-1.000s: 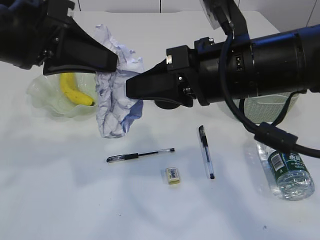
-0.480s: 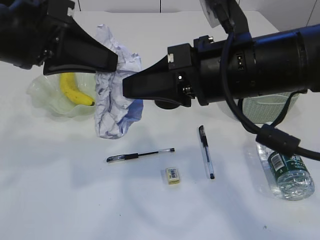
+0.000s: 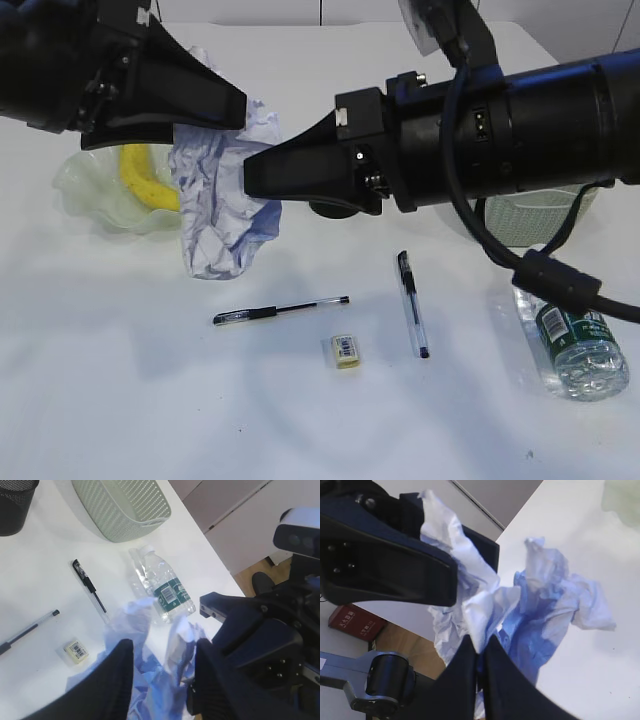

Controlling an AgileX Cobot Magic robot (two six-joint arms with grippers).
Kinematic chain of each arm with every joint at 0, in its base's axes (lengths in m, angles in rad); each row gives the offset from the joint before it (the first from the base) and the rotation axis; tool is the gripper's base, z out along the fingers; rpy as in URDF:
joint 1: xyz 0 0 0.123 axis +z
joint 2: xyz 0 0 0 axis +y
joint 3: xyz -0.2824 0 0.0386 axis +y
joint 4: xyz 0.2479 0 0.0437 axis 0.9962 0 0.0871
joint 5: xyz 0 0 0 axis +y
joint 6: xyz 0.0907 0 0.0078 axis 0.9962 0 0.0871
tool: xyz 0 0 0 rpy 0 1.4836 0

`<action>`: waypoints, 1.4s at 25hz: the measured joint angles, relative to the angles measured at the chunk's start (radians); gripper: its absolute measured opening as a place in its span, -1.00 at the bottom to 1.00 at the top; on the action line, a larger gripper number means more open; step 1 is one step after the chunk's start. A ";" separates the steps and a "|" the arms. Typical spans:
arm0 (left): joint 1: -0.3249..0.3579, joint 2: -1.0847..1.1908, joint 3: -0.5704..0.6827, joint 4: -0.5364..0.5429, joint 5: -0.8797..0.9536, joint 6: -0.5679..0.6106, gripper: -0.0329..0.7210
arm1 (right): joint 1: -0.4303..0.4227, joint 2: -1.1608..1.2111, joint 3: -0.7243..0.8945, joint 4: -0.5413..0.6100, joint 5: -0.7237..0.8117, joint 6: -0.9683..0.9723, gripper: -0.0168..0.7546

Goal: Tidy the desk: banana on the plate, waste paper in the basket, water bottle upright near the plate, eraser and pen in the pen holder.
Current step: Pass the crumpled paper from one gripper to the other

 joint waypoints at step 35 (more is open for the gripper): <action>0.000 -0.106 0.000 0.571 -0.124 -0.175 0.54 | 0.000 0.000 0.000 0.001 0.002 0.019 -0.96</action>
